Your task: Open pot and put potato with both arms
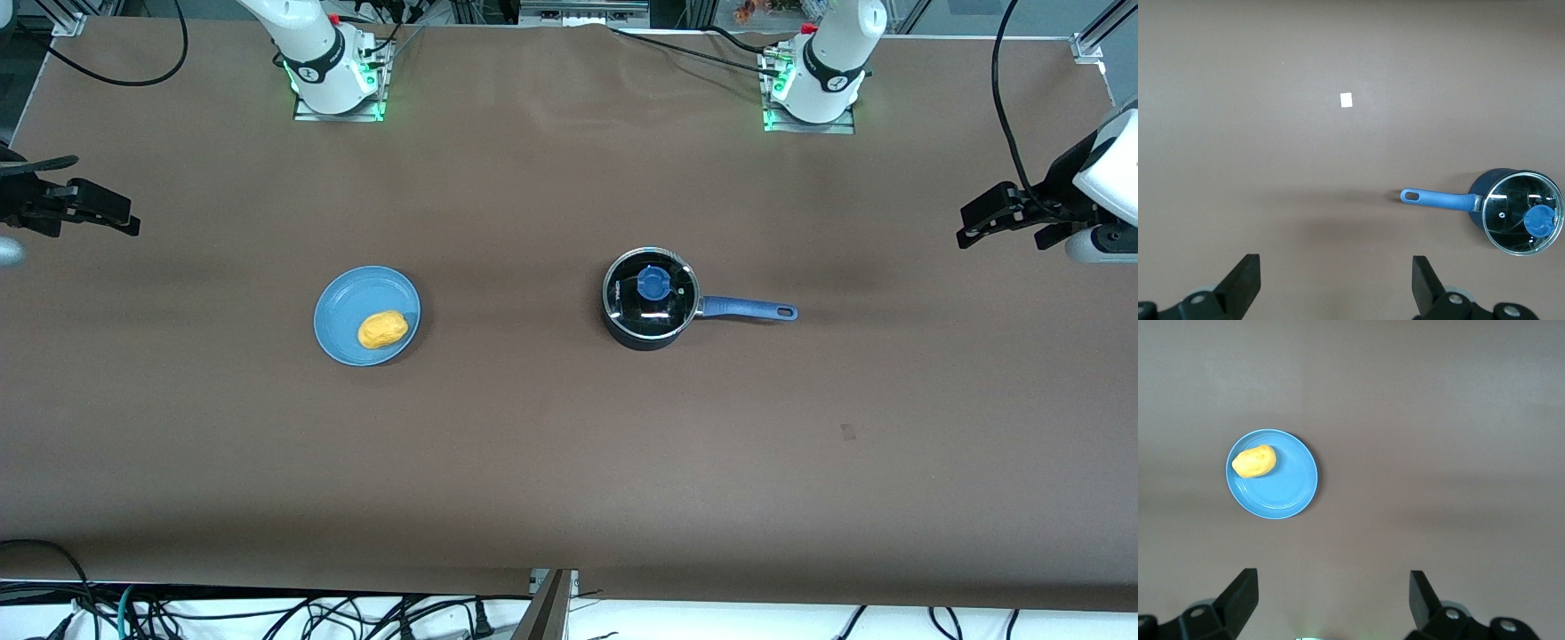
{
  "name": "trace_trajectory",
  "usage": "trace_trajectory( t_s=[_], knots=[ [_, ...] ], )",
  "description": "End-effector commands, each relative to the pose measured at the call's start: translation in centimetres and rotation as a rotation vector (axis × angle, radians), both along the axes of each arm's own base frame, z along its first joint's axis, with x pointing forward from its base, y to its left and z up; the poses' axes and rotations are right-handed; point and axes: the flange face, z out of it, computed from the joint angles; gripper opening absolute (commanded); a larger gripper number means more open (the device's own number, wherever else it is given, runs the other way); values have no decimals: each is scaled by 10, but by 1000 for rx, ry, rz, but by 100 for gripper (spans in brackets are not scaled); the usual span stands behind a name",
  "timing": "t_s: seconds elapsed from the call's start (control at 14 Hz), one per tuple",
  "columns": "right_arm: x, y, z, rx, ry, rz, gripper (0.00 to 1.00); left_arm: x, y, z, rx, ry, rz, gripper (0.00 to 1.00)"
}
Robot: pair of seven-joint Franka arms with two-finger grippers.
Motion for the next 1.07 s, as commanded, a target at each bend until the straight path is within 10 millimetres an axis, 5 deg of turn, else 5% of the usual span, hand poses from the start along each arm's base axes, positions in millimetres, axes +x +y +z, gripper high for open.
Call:
trace_trajectory(
  t_s=[0.0, 0.5, 1.0],
  knots=[
    [2, -2, 4, 13, -7, 8, 100, 4, 2, 5, 13, -15, -16, 100],
    [2, -2, 4, 15, -9, 8, 100, 12, 4, 3, 39, -53, -21, 100],
    [2, -4, 4, 14, -9, 3, 100, -3, -86, 17, 31, -70, -163, 100]
  ],
)
